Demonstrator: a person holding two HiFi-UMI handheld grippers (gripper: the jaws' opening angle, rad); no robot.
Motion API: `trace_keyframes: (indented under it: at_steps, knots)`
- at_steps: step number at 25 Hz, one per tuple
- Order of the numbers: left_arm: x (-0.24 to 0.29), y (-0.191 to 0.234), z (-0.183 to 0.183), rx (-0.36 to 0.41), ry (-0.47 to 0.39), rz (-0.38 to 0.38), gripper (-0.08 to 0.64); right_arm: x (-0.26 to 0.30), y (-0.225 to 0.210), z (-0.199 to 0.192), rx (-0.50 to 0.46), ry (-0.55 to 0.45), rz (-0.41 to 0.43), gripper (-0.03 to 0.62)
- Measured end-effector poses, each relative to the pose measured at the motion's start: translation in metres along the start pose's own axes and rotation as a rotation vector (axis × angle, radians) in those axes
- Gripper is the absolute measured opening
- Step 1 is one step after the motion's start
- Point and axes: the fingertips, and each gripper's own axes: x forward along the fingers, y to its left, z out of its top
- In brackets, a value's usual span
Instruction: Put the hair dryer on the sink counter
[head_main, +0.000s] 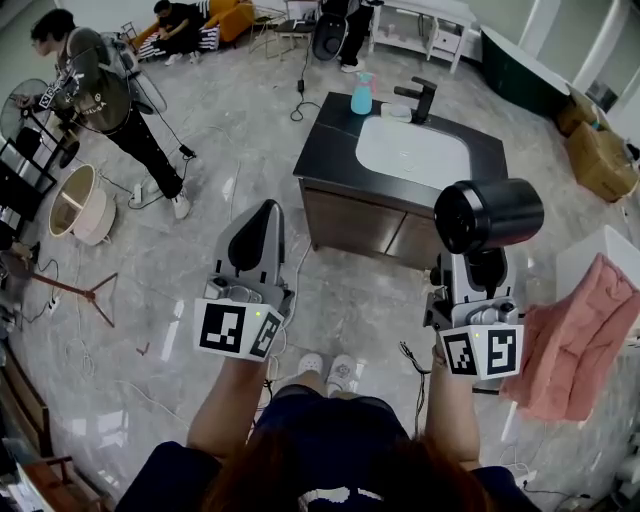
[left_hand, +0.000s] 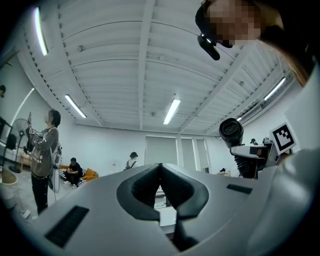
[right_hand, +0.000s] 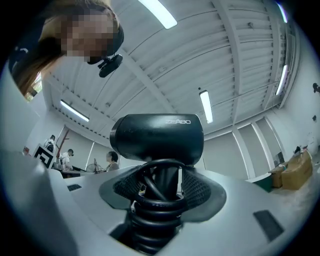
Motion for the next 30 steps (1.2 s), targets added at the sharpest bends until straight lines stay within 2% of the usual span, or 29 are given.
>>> trace_keyframes:
  at_steps: [7,13,19,30]
  knots:
    - [0.007,0.002,-0.015,0.002,0.025,0.014,0.012,0.008,-0.008,-0.017,0.024,0.025,0.016,0.264]
    - [0.052,0.016,-0.037,-0.008,0.024,0.006,0.012,0.044,-0.026,-0.041,0.020,0.034,0.024,0.264]
    - [0.125,0.049,-0.044,-0.014,-0.001,-0.009,0.012,0.115,-0.043,-0.055,0.003,0.027,0.034,0.264]
    - [0.294,0.141,-0.073,-0.024,-0.022,-0.049,0.012,0.290,-0.086,-0.094,-0.027,-0.003,0.022,0.264]
